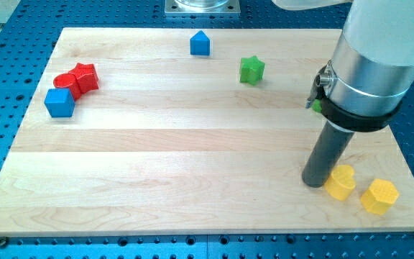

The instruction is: Push the green blocks towards the bottom right corner

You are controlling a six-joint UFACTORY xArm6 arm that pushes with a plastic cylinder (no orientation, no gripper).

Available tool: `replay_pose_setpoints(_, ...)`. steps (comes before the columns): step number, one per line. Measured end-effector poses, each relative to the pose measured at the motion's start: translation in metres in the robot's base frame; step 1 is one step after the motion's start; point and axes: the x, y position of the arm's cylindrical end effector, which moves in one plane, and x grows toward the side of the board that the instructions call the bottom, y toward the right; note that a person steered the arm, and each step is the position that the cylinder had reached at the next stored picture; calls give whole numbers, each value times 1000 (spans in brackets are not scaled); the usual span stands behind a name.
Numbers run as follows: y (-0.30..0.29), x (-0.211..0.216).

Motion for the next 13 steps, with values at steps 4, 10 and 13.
replay_pose_setpoints(4,54,-194)
replay_pose_setpoints(10,-114,-39)
replay_pose_setpoints(13,-132,-234)
